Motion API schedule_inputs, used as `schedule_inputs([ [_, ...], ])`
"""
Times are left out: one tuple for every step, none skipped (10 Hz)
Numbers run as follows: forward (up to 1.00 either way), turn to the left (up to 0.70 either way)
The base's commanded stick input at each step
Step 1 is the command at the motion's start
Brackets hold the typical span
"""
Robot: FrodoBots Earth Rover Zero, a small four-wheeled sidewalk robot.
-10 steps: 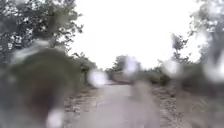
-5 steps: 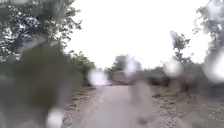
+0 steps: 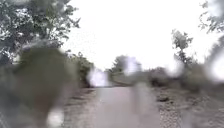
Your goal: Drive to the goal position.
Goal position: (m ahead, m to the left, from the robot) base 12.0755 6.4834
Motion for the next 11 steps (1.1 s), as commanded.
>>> schedule_inputs([
  [0.70, 0.00],
  [0.70, 0.00],
  [0.70, 0.00],
  [0.70, 0.00],
  [0.70, 0.00],
  [0.70, 0.00],
  [0.70, 0.00],
  [0.70, 0.00],
  [0.70, 0.00],
  [0.70, 0.00],
  [0.70, 0.00],
])
